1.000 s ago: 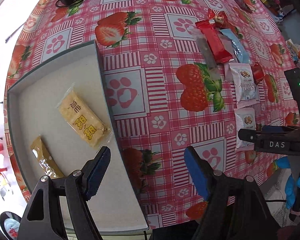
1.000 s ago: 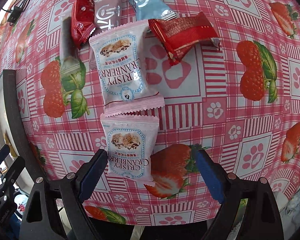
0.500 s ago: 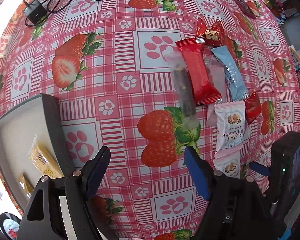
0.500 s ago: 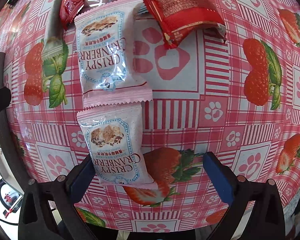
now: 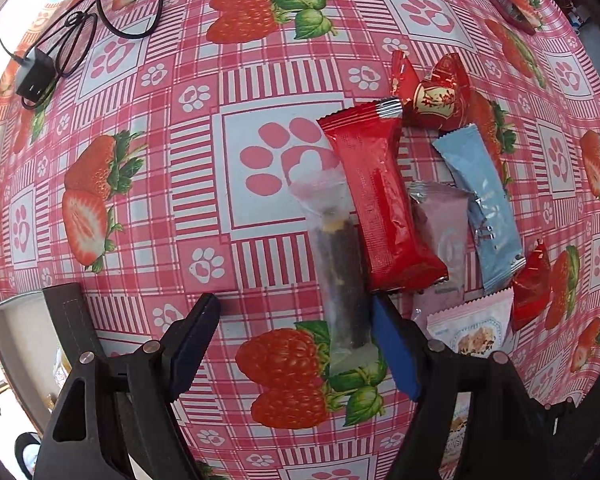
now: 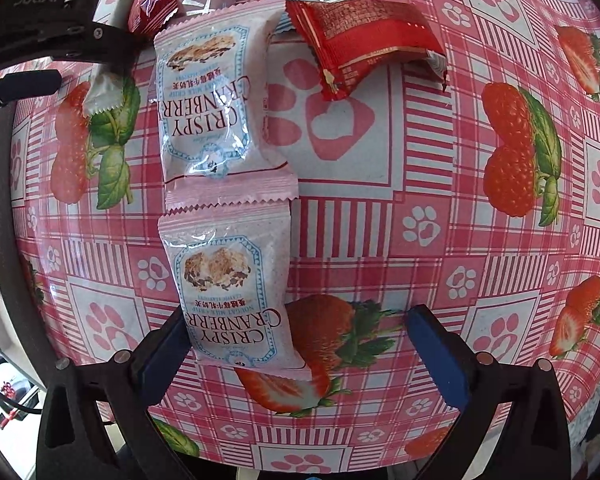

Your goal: Organize snacks

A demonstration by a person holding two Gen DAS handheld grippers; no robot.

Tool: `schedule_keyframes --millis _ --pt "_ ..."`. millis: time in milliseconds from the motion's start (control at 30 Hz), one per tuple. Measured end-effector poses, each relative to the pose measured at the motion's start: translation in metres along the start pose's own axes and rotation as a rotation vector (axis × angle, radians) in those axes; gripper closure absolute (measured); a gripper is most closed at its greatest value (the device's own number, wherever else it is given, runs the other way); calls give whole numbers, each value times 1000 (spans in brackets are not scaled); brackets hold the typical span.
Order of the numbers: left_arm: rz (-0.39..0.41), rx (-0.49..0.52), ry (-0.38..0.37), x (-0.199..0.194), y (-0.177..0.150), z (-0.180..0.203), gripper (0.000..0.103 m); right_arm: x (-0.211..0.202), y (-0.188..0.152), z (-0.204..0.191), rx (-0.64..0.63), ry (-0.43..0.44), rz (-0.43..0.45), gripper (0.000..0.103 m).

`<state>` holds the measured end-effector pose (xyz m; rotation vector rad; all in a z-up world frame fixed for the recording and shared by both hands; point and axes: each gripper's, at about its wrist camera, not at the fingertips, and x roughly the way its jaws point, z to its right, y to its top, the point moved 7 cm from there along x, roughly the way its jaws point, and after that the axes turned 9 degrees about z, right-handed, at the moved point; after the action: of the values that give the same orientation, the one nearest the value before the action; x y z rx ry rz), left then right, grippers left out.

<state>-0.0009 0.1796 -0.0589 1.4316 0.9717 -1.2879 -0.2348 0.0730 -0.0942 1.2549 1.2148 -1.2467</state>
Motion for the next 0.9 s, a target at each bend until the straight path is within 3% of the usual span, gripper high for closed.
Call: schedule_keyframes --millis 100,167,233,300,400,467,533,767,800,867,900 --pt "7 -2 2 3 5 8 29 -1 -7 -4 -21 -1 5 0" --pt "24 13 2 -5 -1 9 43 1 -7 -8 -44 -2 -15 0" --pt "32 36 -1 -9 -5 10 71 0 -7 -10 -59 -3 -25 0" --pt "25 47 -2 -14 -11 11 82 -2 -8 -13 -74 -7 -11 1" --pt "14 34 -12 -17 -27 9 83 -11 -9 -23 -115 -9 31 16" --pt "6 39 -15 -19 -43 8 83 -19 -11 -29 -143 -2 57 42" --pt "-9 42 -25 -22 -64 8 83 -25 -14 -32 -139 17 66 55" --pt "-70 71 -97 -32 -146 8 81 -30 -44 5 54 67 26 56" --pt "-80 68 -107 -34 -152 7 77 -30 -51 11 86 71 11 56" --pt "-88 50 -110 -35 -156 2 57 -30 -65 21 145 106 -17 55" --pt "-79 41 -104 -37 -155 -1 39 -31 -70 24 172 136 -19 54"
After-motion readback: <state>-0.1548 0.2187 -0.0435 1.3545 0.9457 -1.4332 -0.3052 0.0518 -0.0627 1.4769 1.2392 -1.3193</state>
